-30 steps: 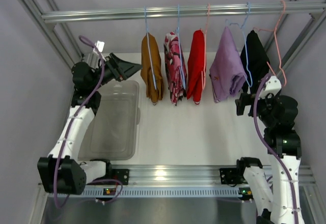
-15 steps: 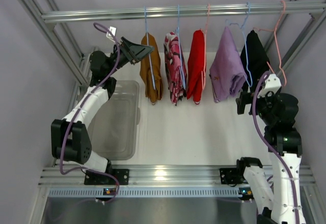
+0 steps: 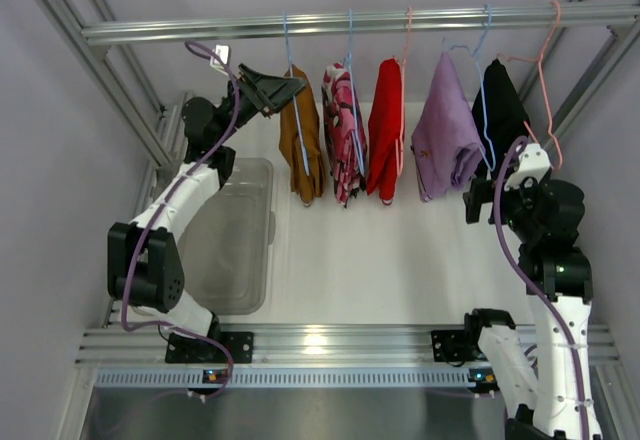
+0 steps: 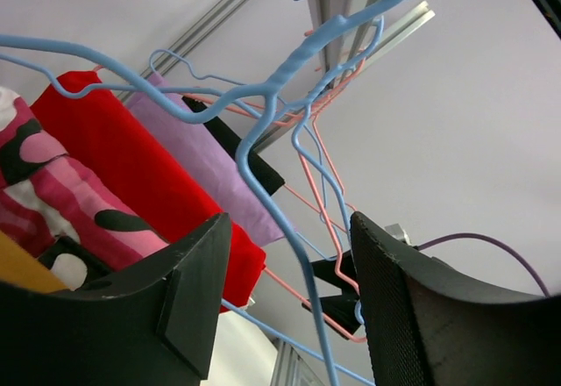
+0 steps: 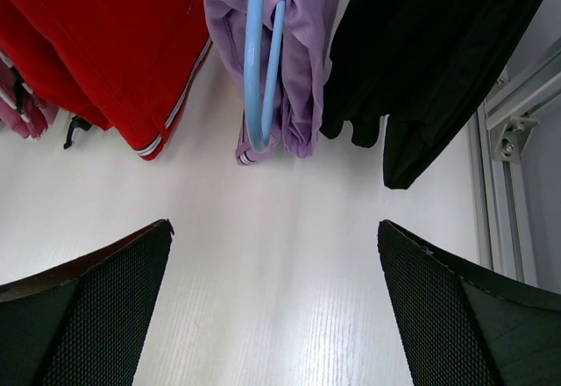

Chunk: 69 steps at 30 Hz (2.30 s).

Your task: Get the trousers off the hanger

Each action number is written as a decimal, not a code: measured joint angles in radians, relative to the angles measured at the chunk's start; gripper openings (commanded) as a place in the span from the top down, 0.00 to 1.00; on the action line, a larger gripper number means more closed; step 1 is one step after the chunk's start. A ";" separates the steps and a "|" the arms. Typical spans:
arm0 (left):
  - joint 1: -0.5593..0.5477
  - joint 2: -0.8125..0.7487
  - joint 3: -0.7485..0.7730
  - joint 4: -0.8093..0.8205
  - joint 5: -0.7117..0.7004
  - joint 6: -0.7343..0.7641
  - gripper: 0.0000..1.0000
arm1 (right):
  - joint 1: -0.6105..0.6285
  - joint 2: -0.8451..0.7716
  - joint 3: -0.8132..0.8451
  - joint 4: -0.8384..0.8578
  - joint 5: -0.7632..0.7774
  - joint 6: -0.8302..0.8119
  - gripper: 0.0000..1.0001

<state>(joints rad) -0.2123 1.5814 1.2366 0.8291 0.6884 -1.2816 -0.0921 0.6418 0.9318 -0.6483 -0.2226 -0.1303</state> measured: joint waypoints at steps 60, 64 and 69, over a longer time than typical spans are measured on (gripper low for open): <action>-0.032 -0.179 0.185 -0.309 0.106 -0.088 1.00 | 0.000 -0.025 0.171 -0.040 -0.082 0.006 0.01; -0.032 -0.239 0.174 -0.390 0.114 -0.043 1.00 | 0.000 -0.017 0.243 -0.037 -0.158 0.077 0.00; -0.032 -0.335 0.116 -0.489 0.116 0.049 1.00 | 0.001 0.033 0.356 0.031 -0.308 0.238 0.03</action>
<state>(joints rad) -0.2447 1.2469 1.3525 0.3401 0.8043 -1.2327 -0.0914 0.6746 1.2873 -0.6178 -0.5304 0.1081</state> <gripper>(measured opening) 0.131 0.982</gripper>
